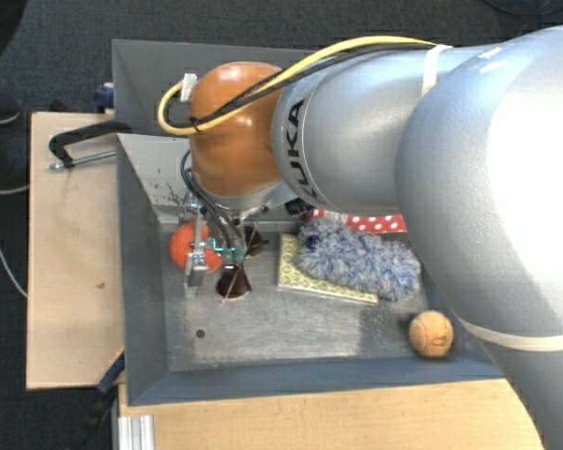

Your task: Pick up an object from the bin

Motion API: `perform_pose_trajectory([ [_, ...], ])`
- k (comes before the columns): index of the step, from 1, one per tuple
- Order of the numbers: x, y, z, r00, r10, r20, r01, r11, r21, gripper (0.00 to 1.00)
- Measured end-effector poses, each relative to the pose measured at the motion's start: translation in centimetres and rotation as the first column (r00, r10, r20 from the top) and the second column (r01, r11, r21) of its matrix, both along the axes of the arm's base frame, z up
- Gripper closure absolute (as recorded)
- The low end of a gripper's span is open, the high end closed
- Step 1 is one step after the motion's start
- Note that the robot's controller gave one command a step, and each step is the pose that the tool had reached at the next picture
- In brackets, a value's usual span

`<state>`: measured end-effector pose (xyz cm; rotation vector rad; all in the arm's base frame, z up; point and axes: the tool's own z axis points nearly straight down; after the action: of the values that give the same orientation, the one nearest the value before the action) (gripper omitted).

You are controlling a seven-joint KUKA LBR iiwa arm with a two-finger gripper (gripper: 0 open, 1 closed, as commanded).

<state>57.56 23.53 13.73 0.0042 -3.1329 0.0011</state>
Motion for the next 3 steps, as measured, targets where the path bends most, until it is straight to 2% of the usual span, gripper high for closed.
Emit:
perform_pose_trajectory([
  [1, 0.3, -0.1, 0.5, 1.000, -0.003, 0.008, 0.003, 1.000, 0.002, 0.00],
  [2, 0.4, -0.3, -5.4, 0.985, -0.173, 0.010, 0.173, 0.985, 0.003, 0.00],
  [3, 1.7, -0.2, -6.5, 0.973, -0.230, 0.016, 0.230, 0.973, 0.008, 0.00],
])
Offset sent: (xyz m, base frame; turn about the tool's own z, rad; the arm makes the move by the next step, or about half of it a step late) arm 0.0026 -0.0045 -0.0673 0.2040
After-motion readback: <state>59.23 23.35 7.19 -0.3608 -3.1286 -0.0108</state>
